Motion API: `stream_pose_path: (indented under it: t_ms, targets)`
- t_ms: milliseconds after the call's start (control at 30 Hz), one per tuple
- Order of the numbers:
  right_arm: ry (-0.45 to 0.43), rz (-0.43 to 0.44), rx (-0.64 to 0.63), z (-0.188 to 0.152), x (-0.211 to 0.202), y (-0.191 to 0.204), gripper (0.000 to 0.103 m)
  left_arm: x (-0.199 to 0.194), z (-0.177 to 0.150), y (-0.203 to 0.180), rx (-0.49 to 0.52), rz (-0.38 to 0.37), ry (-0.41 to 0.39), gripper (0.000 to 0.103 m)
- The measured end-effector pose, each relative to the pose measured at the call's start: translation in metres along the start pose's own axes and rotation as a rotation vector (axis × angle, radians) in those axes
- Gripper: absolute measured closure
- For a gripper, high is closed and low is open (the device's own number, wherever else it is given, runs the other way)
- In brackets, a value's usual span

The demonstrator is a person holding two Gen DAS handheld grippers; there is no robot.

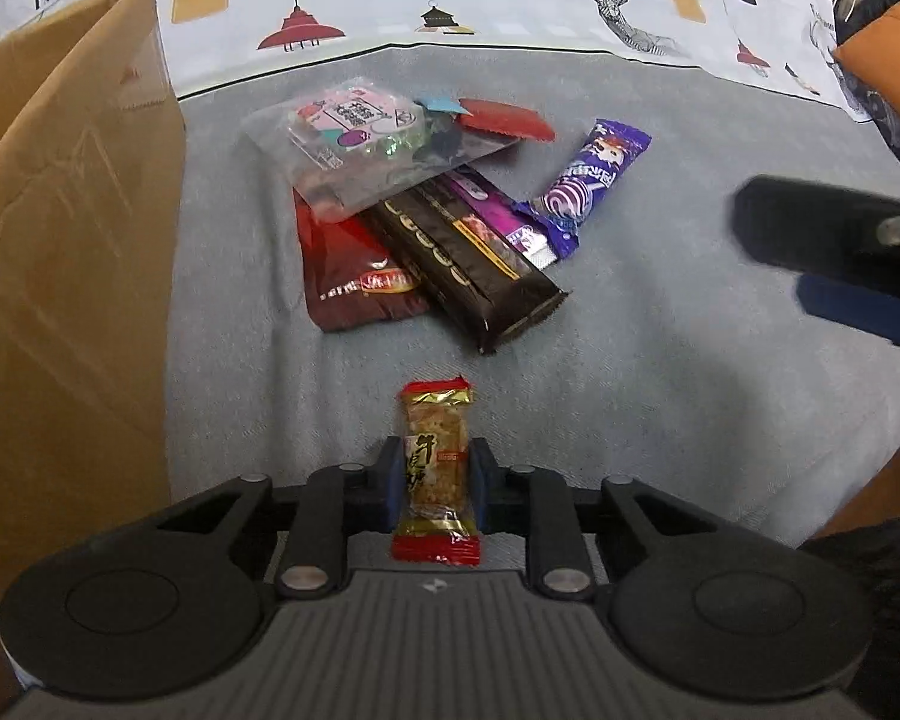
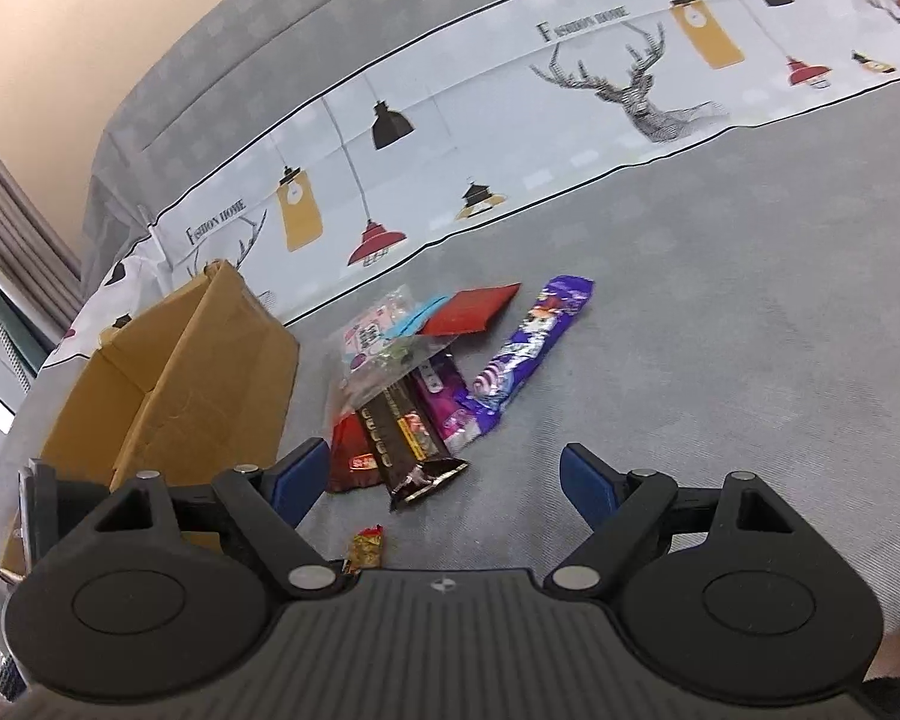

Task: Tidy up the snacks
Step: 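Grasp the small gold candy with the left tool while the right tool grasps the dark chocolate bar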

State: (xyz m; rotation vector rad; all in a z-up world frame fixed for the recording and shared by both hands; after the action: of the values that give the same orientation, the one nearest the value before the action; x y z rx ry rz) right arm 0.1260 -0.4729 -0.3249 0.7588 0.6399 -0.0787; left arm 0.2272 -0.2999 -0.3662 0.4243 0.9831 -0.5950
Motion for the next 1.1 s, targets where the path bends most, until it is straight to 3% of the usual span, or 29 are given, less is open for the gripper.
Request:
stream_pose_path:
  t_ms: [233, 467, 600, 633, 667, 867, 1100]
  targets:
    - [0.099, -0.011, -0.091, -0.003, 0.046, 0.020, 0.018, 0.002, 0.004, 0.029, -0.098, -0.004, -0.003, 0.081]
    - [0.177, -0.060, -0.181, -0.009, 0.099, 0.031, 0.023, 0.004, 0.010, 0.034, -0.107, -0.020, -0.035, 0.081]
    - [0.203, -0.081, -0.196, -0.009, 0.120, 0.031, 0.032, 0.003, 0.009, 0.033, -0.086, -0.021, -0.039, 0.081]
    - [0.198, -0.090, -0.220, -0.010, 0.121, 0.033, 0.036, 0.003, 0.009, 0.033, -0.086, -0.024, -0.039, 0.081]
    - [0.195, -0.111, -0.255, -0.010, 0.121, 0.036, 0.051, 0.003, 0.009, 0.034, -0.086, -0.026, -0.038, 0.081]
    - [0.182, -0.141, -0.281, -0.011, 0.106, 0.033, 0.054, 0.003, 0.008, 0.033, -0.060, -0.027, -0.040, 0.080]
    - [0.176, -0.203, -0.238, -0.034, 0.050, 0.007, 0.055, 0.003, 0.008, 0.030, -0.060, -0.026, -0.040, 0.080]
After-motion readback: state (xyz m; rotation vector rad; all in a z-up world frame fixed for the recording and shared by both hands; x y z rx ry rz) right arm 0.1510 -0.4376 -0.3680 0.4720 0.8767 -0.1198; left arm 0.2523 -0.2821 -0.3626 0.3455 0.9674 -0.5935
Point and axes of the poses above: each gripper's, at about its wrist camera, not at the fingertips, and x roughly the way its jaws point, y to its left, z to its top, the point moved 1 cm from there along x, roughly the way its jaws point, and after that the axes turned 12 degrees about x, right-handed, at the moved point
